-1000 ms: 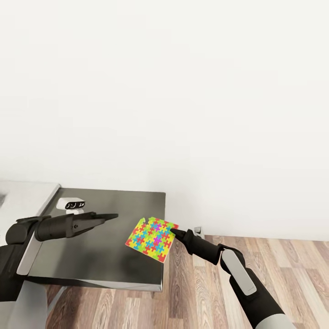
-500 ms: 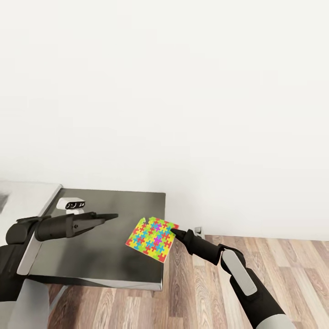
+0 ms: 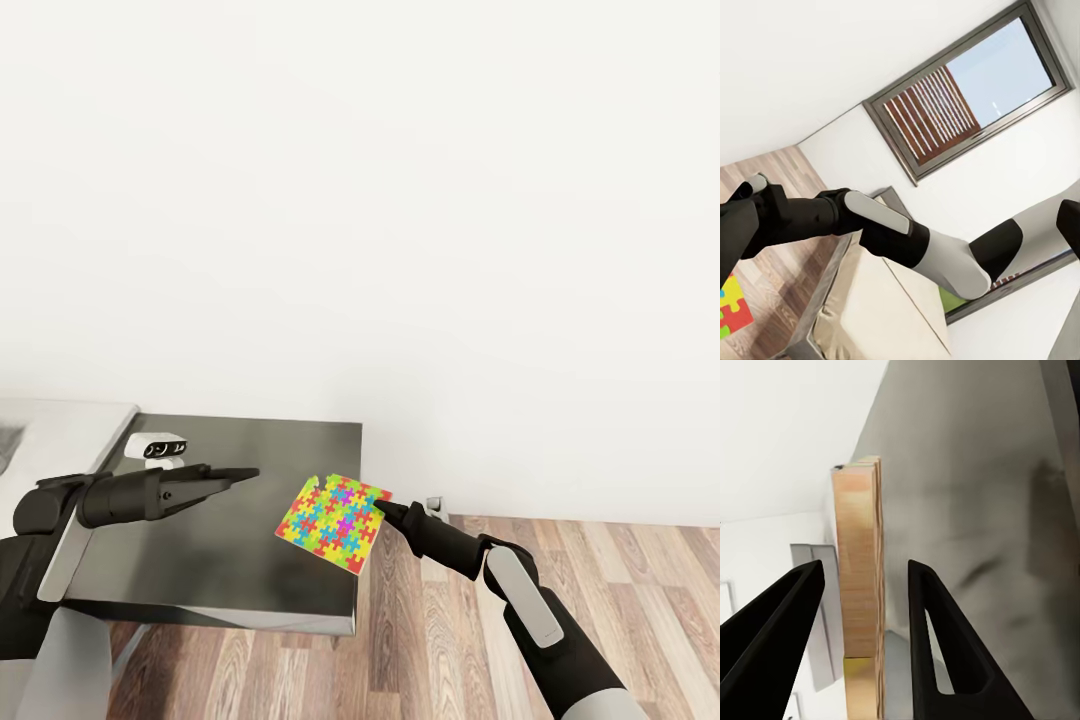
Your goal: Put all the toys in the child's room - the three board games (two on the bed and one on the table), the two jigsaw puzzles on the table, and the tennis ball on the table - inside the toy box on the table in the child's room.
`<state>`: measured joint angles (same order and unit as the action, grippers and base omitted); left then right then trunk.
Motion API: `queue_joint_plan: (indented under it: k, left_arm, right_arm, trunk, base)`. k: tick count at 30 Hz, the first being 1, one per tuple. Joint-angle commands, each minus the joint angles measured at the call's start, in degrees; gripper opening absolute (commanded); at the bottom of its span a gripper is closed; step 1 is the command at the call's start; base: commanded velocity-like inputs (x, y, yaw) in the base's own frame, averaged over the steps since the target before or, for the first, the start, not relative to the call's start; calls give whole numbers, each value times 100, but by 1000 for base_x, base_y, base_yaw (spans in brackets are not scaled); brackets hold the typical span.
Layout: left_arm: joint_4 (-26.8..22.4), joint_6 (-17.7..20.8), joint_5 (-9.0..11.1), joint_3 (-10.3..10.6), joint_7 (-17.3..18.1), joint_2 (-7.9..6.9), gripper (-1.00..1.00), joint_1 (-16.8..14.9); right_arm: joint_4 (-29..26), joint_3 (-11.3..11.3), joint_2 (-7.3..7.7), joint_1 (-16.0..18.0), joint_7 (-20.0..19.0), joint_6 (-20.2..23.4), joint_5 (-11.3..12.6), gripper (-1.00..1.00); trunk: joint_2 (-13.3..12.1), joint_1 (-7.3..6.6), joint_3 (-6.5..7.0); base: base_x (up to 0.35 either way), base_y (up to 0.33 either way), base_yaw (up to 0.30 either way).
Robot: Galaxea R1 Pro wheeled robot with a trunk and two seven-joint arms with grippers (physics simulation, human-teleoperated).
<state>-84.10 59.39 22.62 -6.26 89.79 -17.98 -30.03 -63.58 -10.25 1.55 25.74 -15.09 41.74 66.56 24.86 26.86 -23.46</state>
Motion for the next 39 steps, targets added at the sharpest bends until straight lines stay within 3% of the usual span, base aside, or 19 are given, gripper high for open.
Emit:
queue_joint_plan:
  k: [1, 5, 39]
  left_arm:
    - [-2, 61, -3, 1, 21, -3, 100, -3]
    - [5, 61, -3, 2, 21, -1, 100, -3]
    - [7, 61, -3, 2, 21, 4, 100, -3]
  right_arm:
    - [-2, -5, 4, 3, -20, 9, -11, -100]
    - [-5, -10, 3, 2, -20, 6, -11, -100]
    - [-14, -12, -3, 1, -20, -5, -15, -100]
  trunk:
    - [-33, -19, 18]
    - [-194, -107, 124]
    - [-194, -107, 445]
  base:
    - [0, 0, -39]
    - [0, 0, -16]
    - [0, 0, 0]
